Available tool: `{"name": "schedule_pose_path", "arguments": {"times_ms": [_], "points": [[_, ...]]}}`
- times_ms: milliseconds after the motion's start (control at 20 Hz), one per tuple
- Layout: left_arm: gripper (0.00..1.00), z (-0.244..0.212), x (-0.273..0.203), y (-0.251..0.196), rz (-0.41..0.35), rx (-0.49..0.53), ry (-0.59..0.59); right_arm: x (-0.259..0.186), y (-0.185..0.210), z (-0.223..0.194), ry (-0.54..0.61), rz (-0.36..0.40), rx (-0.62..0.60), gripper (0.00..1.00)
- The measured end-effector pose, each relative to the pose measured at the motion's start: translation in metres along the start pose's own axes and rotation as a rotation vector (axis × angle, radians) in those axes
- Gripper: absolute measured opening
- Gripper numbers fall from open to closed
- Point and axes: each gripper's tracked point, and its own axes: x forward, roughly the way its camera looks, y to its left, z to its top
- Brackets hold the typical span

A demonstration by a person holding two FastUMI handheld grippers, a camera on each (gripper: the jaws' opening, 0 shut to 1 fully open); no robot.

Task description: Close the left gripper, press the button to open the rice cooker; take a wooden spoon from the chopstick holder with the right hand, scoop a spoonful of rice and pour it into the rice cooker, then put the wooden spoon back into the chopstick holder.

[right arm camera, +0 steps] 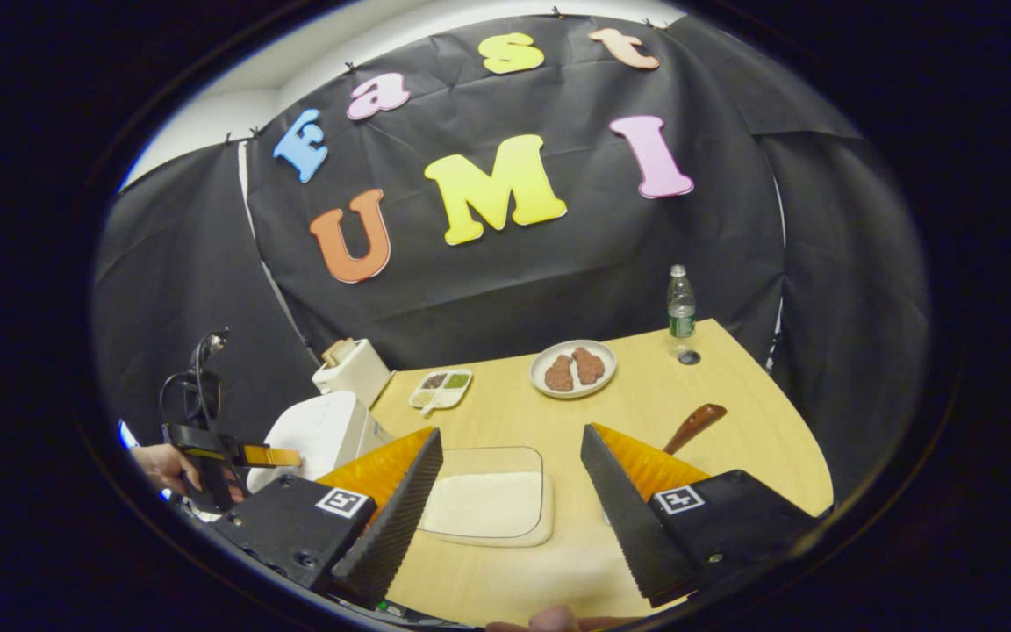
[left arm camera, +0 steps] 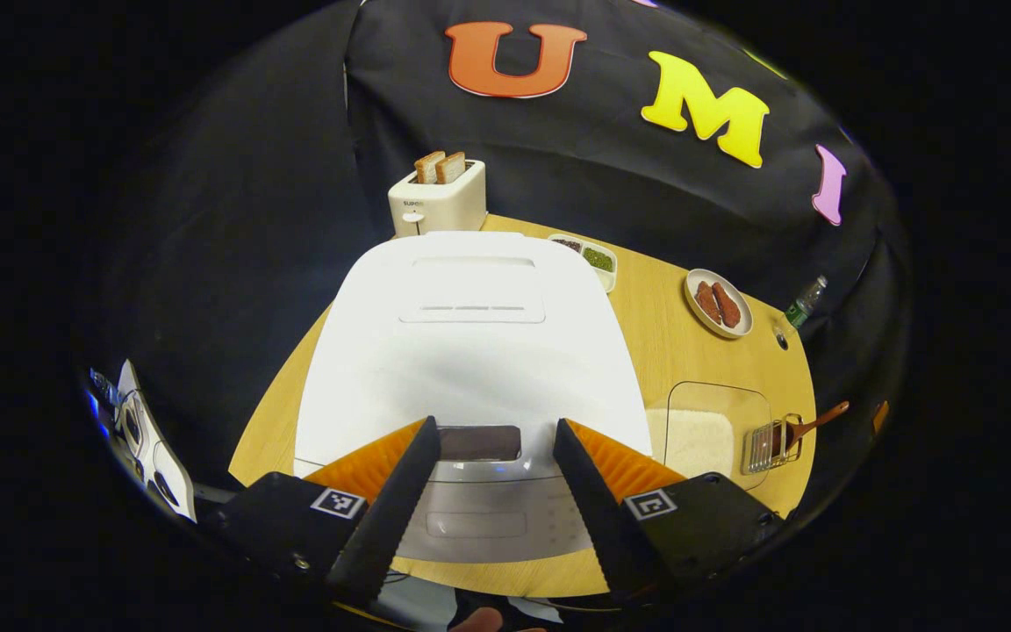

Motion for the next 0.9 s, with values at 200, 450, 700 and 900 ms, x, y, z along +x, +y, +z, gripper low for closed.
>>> {"name": "schedule_pose_path", "arguments": {"times_ms": [200,450,700,900], "points": [[0.90,0.006,-0.002,-0.001,0.016,0.033,-0.049,0.005,0.001,0.006,-0.007,0.045,-0.003,1.00],[0.93,0.041,-0.023,-0.003,0.053,0.074,-0.213,0.004,-0.001,0.014,-0.013,0.076,-0.041,0.99],[0.97,0.035,-0.030,0.013,0.064,0.046,-0.215,-0.027,0.008,0.020,-0.063,0.065,-0.047,1.00],[0.96,0.032,-0.030,0.027,0.057,0.002,-0.215,-0.044,0.016,-0.009,-0.018,0.061,-0.047,0.99]]}}
